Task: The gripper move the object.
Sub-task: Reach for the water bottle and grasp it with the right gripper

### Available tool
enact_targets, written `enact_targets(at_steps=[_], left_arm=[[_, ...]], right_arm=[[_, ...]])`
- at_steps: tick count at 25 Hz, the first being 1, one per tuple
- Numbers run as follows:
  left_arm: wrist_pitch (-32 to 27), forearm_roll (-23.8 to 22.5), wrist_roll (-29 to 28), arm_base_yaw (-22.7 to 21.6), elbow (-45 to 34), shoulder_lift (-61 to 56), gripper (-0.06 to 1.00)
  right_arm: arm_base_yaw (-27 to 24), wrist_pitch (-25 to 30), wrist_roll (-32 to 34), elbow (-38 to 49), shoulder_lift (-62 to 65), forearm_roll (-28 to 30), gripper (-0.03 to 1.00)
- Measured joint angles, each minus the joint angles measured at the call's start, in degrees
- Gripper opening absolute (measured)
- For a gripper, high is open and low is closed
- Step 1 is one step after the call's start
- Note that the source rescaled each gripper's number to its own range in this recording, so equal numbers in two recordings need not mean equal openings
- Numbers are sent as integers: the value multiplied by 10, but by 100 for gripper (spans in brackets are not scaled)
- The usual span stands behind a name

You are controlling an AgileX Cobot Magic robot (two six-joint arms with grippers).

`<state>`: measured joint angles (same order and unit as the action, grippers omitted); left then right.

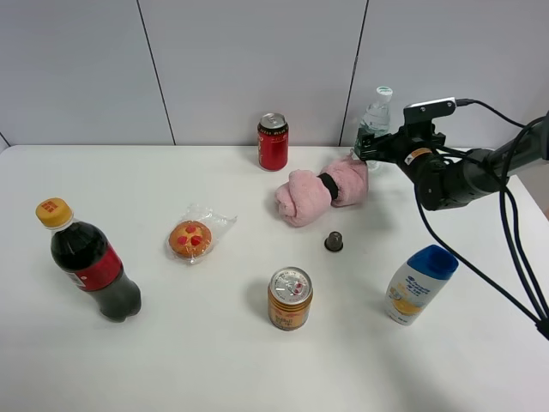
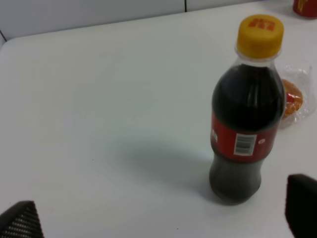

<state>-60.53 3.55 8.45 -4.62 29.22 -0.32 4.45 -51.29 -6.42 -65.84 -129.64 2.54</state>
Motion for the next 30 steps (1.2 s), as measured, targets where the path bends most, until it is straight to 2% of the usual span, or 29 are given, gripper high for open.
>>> enact_targets(at_steps=[5, 21, 23, 24, 25, 27, 28, 29, 30], left_arm=[[0, 0, 0, 0, 0, 0, 100], [0, 0, 0, 0, 0, 0, 100], [0, 0, 0, 0, 0, 0, 100], [0, 0, 0, 0, 0, 0, 100], [0, 0, 0, 0, 0, 0, 100], [0, 0, 0, 0, 0, 0, 100], [0, 0, 0, 0, 0, 0, 100], [0, 0, 0, 0, 0, 0, 100], [0, 0, 0, 0, 0, 0, 100]], right_arm=[[0, 0, 0, -10, -10, 0, 100], [2, 20, 1, -140, -100, 25, 98], [4, 24, 1, -141, -102, 30, 88], [4, 26, 1, -142, -102, 32, 80], [5, 24, 1, -142, -102, 34, 68], [5, 18, 2, -142, -102, 34, 36], [5, 17, 3, -143, -102, 34, 12], [5, 17, 4, -143, -102, 34, 0], [5, 17, 4, -143, -102, 34, 3]])
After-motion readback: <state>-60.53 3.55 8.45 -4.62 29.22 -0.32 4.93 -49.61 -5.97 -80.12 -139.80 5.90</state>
